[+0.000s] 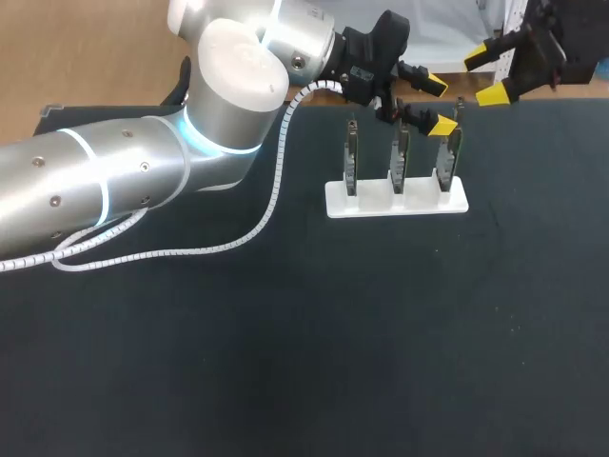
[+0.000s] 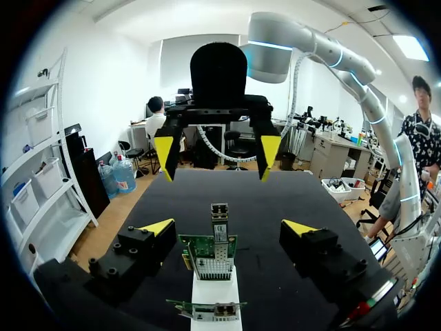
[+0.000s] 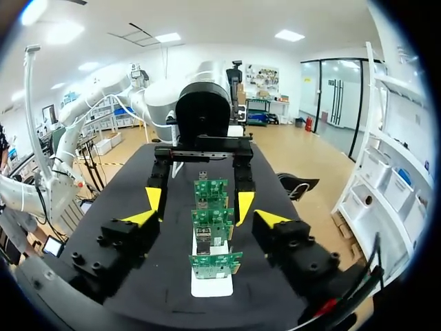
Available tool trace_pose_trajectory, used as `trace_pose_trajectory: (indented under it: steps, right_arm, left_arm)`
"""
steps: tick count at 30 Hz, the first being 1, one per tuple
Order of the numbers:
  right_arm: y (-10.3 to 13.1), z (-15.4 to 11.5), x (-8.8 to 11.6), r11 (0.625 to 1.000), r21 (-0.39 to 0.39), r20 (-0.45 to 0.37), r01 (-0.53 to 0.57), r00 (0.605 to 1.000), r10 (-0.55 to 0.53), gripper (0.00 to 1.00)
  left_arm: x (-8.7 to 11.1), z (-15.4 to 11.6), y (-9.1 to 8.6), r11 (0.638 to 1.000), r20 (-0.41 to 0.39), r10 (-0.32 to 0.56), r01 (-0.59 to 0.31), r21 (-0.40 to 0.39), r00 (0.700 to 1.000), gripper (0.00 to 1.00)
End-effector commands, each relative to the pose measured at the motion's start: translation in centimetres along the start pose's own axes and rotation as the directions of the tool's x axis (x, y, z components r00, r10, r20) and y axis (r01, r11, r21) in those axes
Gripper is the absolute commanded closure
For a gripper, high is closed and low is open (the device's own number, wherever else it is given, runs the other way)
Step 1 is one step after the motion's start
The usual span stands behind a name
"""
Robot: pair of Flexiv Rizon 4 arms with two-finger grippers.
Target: Pick up the optical module with the left hand, and insert it into the network port with the right hand.
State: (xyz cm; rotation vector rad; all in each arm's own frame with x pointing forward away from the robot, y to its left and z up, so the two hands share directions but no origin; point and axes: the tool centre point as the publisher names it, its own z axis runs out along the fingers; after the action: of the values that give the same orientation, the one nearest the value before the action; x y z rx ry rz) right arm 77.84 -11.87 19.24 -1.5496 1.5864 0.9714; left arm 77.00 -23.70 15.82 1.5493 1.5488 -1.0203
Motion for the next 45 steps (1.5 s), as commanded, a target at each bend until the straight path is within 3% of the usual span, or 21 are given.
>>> trace_pose_trajectory:
  steps: [1, 45]
  right_arm:
    - [0.4, 0.0, -0.3, 1.0, 0.009, 0.004, 0.007, 1.0, -0.007, 1.0]
    - [0.2, 2.2, 0.4, 0.998, -0.055, -0.039, 0.009, 0.999, -0.011, 1.0]
  left_arm:
    - [0.0, 0.0, 0.2, 1.0, -0.002, 0.0, 0.0, 0.004, 1.0, 0.0]
    - [0.0, 0.0, 0.2, 1.0, -0.002, 0.0, 0.0, 0.004, 1.0, 0.0]
